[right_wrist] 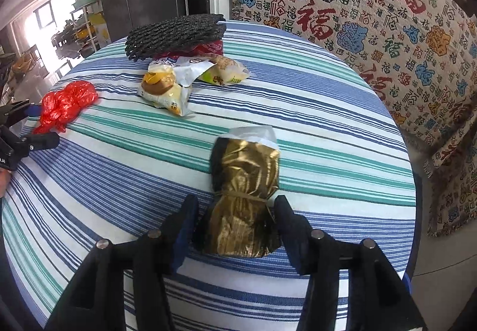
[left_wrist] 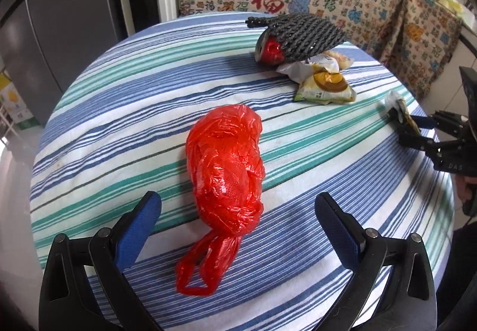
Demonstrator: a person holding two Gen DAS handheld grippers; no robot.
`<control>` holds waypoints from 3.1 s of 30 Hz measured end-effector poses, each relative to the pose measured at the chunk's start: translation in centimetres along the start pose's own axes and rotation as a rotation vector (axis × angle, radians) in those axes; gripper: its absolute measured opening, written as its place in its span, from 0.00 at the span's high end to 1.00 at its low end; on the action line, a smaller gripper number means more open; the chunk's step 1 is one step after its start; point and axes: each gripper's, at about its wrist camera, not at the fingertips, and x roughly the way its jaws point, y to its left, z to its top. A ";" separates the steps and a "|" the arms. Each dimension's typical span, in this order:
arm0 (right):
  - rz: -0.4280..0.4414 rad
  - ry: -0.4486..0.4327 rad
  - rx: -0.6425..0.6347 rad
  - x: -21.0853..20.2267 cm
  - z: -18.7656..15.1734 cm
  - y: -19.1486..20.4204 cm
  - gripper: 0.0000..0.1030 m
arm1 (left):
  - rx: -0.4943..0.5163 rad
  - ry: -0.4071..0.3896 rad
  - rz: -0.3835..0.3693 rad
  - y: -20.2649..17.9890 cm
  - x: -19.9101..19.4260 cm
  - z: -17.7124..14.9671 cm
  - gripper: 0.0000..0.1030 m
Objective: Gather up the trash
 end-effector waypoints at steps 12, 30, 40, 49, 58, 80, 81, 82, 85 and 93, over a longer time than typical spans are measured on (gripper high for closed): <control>0.030 -0.014 0.078 0.4 0.8 -0.1 0.36 | -0.057 0.011 0.024 0.0 1.1 0.7 0.06; 0.051 -0.042 0.180 -3.3 -0.2 -1.8 0.69 | -0.109 -0.095 -0.074 0.1 -2.0 1.3 0.64; 0.023 -0.065 0.221 -6.0 -2.4 -4.0 0.69 | -0.034 -0.089 -0.127 -5.4 -2.0 1.9 0.64; -0.012 -0.100 0.276 -9.1 -5.1 -7.6 0.69 | 0.058 -0.089 -0.170 -12.1 -2.5 2.9 0.64; -0.055 -0.130 0.348 -12.2 -8.6 -11.5 0.69 | 0.168 -0.068 -0.209 -20.1 -1.9 2.9 0.64; -0.162 -0.162 0.526 -17.1 -17.4 -19.5 0.69 | 0.390 -0.104 -0.332 -35.8 -3.3 4.5 0.64; -0.168 -0.161 0.534 -17.3 -17.9 -20.0 0.69 | 0.398 -0.102 -0.340 -36.5 -3.1 4.7 0.64; -0.174 -0.159 0.542 -17.4 -18.4 -20.4 0.69 | 0.404 -0.100 -0.347 -37.2 -3.0 4.7 0.64; -0.196 -0.155 0.569 -17.8 -19.8 -21.5 0.69 | 0.416 -0.083 -0.377 -39.5 -2.1 4.8 0.64; -0.287 -0.086 0.633 -17.0 -23.0 -25.2 0.68 | 0.423 0.004 -0.480 -46.5 1.8 4.7 0.64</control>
